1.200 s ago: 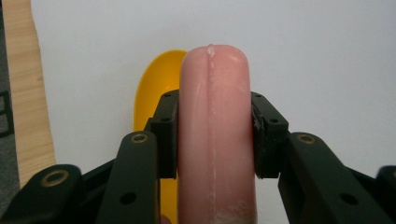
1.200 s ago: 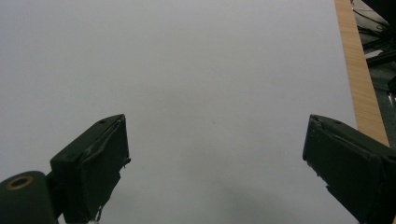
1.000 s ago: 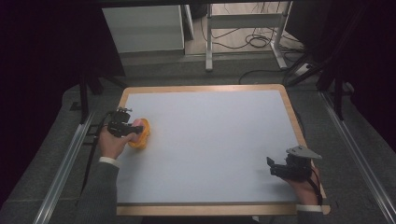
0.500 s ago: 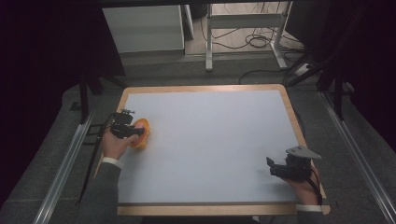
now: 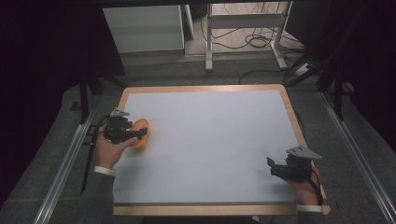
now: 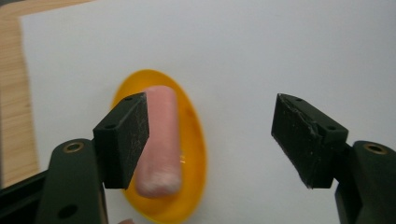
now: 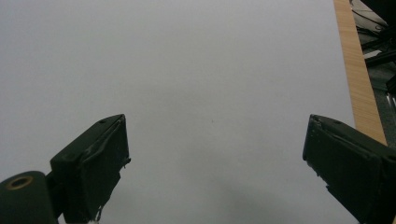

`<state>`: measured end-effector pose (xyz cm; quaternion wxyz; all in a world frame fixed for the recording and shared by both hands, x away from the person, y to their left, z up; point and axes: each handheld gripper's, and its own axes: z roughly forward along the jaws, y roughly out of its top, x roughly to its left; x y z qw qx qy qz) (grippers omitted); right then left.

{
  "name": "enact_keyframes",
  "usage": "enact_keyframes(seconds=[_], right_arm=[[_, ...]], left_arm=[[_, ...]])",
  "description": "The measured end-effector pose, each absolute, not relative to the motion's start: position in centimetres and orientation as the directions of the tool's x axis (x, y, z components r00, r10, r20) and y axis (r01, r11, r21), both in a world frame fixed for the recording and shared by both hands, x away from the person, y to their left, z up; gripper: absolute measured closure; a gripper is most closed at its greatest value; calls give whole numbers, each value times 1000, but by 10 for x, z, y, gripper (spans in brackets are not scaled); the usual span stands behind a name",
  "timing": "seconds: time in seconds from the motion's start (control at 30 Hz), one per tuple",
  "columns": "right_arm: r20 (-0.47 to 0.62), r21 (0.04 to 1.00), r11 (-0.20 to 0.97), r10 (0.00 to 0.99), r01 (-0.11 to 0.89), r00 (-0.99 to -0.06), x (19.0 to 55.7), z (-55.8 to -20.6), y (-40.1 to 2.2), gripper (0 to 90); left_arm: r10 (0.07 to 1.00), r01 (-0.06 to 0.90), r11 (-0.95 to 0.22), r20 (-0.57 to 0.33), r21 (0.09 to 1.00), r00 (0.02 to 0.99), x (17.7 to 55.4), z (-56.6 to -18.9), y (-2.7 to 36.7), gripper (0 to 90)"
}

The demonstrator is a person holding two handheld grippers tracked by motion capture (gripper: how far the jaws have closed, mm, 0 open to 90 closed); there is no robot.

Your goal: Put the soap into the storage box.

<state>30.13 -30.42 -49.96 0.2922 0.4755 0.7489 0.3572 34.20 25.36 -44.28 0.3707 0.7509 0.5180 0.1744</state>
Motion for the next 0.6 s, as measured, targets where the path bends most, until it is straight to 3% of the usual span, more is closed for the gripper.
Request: enact_keyframes(seconds=[0.23, 0.6], right_arm=[[-100, 814, 294, 921, 501, -377, 300, -499, -304, 67], [-98, 813, 295, 919, 501, -382, 300, -499, -303, 67]], left_arm=[[863, 614, -223, -139, 757, 485, 315, -446, 243, 276], [834, 617, -231, -173, 752, 524, 283, -477, 237, 262]])
